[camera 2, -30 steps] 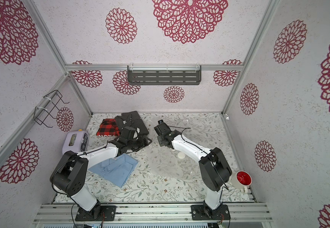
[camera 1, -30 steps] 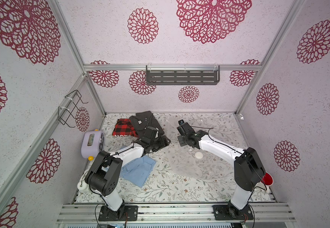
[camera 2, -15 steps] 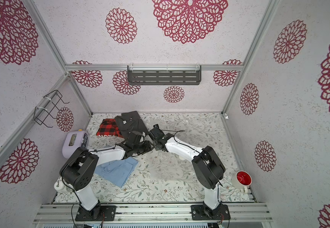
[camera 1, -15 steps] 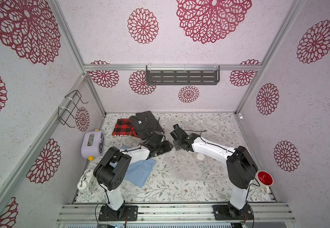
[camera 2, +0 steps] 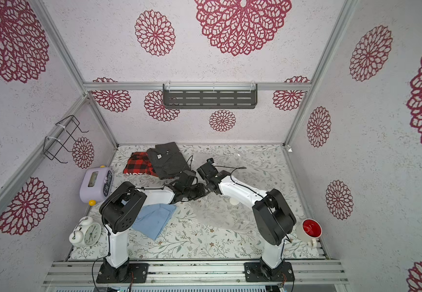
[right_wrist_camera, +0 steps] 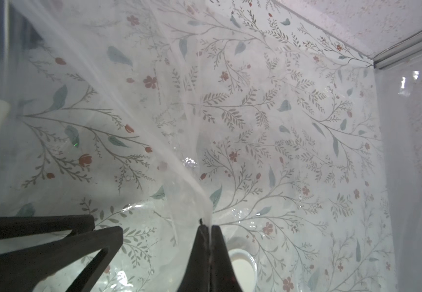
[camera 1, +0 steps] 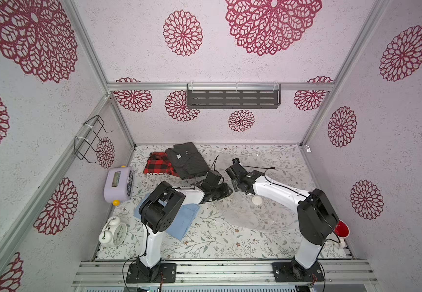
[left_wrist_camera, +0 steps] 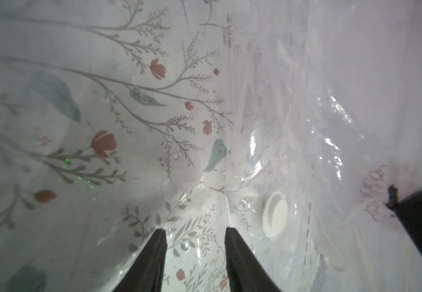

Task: Place the folded shirt into the vacuum bag
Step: Open the vacuum bag at the center of the board.

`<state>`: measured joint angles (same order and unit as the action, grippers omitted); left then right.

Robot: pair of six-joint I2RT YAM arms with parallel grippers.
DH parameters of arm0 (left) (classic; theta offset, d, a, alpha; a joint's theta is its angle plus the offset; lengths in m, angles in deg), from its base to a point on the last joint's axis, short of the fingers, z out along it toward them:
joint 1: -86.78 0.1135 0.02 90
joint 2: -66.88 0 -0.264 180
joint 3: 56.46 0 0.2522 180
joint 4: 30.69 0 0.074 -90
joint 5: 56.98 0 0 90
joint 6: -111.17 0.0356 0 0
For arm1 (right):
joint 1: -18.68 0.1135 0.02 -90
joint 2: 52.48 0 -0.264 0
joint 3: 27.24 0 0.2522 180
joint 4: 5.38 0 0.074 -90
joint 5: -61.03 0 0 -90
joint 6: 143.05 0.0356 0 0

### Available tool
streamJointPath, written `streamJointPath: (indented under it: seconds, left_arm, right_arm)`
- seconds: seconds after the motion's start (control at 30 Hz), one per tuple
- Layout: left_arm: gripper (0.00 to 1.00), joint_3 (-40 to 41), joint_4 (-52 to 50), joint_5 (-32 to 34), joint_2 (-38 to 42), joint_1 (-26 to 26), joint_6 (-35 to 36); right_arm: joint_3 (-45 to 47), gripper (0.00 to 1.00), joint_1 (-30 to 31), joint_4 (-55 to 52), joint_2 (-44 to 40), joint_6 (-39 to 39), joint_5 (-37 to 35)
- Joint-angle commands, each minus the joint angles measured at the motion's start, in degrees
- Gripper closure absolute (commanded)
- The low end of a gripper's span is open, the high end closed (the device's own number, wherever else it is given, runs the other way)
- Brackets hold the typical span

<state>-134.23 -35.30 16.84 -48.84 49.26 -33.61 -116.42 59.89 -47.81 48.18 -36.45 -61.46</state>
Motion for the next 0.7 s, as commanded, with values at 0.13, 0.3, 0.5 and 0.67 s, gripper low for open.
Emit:
streamJointPath:
  seconds: [0.13,0.3,0.5,0.67]
  left_arm:
    - [0.44,5.10,-5.38,4.21,13.45,1.29,2.05]
    - [0.25,9.96,-14.73,11.14,23.94,3.62,5.51]
    - [0.05,15.79,-26.12,18.86,34.99,6.39,6.83]
    - [0.03,23.28,-30.34,19.74,45.14,10.77,4.18]
  right_arm:
    - [2.72,1.00,0.09,4.47,-3.74,-0.51,8.27]
    - [3.26,1.00,0.78,5.07,-3.04,-0.30,10.02]
    - [4.25,1.00,1.45,6.15,-2.67,0.52,11.45]
    - [3.78,1.00,2.28,6.78,-1.42,1.10,12.47]
